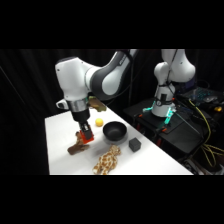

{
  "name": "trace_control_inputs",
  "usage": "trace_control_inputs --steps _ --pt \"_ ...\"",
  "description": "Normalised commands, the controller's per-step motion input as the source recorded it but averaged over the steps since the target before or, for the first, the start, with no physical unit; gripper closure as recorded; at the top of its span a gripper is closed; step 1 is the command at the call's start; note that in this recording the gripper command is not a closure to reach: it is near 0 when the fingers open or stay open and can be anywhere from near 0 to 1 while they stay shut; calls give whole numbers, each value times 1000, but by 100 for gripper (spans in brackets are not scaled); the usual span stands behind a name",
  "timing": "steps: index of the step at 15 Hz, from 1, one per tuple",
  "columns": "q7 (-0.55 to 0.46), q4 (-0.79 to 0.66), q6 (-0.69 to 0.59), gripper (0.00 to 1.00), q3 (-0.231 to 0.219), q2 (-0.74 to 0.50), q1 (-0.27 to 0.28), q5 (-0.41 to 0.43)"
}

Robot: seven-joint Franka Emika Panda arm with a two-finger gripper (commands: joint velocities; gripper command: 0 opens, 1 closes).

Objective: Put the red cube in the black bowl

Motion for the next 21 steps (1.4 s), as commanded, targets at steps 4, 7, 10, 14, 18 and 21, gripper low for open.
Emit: trace_control_inputs --steps 4,7,10,14,18,21 --pt "-90 -724 -16 100 2 -726 -33 115" --pt "-172 -729 150 100 -22 -602 -71 183" --pt "-216 -632 226 100 -62 -470 -83 215" --pt "-251 -401 209 100 -74 -260 -81 235" --pt "-236 -158 232 100 -37 26 -54 239" --pt "-219 -3 201 100 4 237 -50 263"
